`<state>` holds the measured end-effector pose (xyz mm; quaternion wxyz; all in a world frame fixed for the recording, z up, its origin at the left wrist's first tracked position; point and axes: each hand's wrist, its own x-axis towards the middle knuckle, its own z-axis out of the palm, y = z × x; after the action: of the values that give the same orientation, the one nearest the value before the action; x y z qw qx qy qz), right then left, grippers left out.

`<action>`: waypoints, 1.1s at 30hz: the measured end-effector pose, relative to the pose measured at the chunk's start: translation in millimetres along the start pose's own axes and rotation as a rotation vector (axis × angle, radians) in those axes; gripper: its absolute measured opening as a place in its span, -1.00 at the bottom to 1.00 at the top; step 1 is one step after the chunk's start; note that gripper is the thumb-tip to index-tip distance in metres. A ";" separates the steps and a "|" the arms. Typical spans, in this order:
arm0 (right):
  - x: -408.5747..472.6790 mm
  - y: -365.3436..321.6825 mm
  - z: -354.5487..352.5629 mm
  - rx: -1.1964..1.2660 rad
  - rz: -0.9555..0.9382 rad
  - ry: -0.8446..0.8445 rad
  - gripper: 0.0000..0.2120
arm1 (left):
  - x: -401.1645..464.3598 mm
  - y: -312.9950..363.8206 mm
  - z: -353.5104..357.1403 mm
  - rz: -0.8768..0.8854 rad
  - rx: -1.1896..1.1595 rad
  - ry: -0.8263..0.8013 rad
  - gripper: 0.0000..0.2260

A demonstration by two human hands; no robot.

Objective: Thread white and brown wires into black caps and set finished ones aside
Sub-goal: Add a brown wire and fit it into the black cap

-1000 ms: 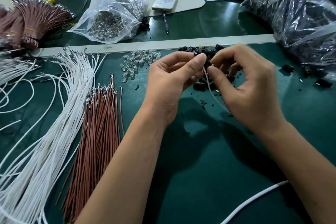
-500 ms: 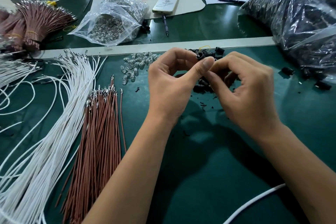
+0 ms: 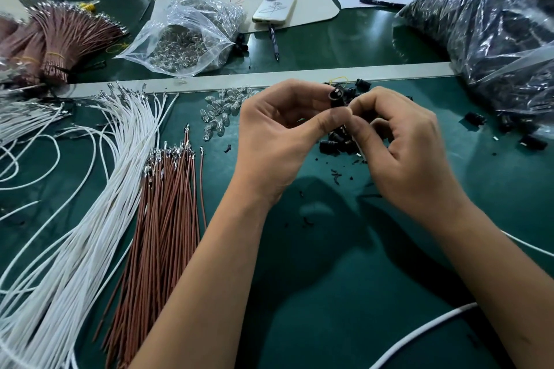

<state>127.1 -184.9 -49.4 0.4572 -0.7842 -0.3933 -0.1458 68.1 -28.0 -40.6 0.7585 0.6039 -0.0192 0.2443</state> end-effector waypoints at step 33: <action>1.1 -1.7 -4.1 -0.017 -0.067 0.123 -0.92 | -3.0 3.2 7.9 0.088 0.053 -0.038 -0.73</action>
<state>127.0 -187.4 -45.5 0.4689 -0.7638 -0.3895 -0.2122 66.3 -35.8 -36.5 0.7301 0.6270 -0.0538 0.2662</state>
